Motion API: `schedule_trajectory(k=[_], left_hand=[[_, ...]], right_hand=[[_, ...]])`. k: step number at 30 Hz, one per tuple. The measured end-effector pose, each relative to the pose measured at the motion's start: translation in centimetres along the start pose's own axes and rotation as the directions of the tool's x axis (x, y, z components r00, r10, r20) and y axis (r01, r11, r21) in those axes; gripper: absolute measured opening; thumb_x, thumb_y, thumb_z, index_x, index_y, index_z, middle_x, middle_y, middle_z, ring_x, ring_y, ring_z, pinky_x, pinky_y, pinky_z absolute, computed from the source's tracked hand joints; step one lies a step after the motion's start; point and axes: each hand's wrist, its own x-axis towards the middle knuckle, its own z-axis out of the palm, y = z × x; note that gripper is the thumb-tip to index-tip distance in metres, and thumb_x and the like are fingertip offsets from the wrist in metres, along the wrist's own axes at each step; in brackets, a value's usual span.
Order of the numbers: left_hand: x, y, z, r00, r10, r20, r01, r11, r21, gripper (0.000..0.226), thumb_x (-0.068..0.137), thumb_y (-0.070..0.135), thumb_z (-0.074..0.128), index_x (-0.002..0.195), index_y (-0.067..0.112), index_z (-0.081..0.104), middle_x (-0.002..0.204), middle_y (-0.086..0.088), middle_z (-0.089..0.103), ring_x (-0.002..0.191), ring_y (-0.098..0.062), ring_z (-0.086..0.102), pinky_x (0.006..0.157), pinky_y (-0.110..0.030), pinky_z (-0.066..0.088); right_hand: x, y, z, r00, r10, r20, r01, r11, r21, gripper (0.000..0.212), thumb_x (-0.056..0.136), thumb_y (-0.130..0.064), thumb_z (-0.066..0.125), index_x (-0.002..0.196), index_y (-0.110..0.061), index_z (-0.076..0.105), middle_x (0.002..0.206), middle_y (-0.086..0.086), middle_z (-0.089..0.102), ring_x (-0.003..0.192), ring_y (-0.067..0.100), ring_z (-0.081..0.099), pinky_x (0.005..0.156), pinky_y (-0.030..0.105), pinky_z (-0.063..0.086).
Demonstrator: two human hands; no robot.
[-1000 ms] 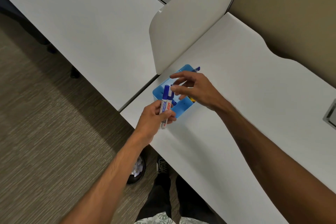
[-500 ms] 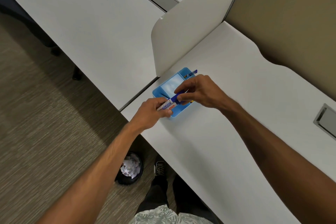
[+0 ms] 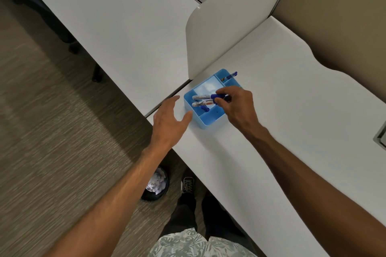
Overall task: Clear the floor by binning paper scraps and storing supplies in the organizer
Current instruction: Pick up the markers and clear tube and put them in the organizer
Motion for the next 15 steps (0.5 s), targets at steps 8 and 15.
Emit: schedule_trajectory(k=[8,15], left_hand=[[-0.4,-2.1,1.3,0.989,0.145,0.029,-0.135,0.808,0.574,0.081,0.096,0.067,0.024,0.162,0.025,0.004,0.169,-0.013,-0.006,0.157,-0.029,-0.010,0.124,-0.058,-0.007],[-0.7,-3.1,1.5,0.994,0.096,0.053,-0.109,0.801,0.589,0.081,0.096,0.066,0.021,0.162,0.025,0.000,0.168,-0.015,-0.013,0.156,-0.032,-0.013,0.123,-0.060,-0.002]], right_hand=[[0.1,0.2,5.6,0.998,0.047,-0.030,-0.049,0.997,-0.062,0.021,0.094,-0.013,0.068,0.113,-0.006,0.073,0.109,0.011,0.071,0.089,0.012,0.059,0.081,0.019,0.049],[-0.2,0.9,7.7,0.998,0.004,-0.065,-0.015,0.984,-0.176,0.023,0.094,-0.023,0.069,0.111,-0.008,0.073,0.107,0.011,0.075,0.094,0.024,0.067,0.082,0.026,0.049]])
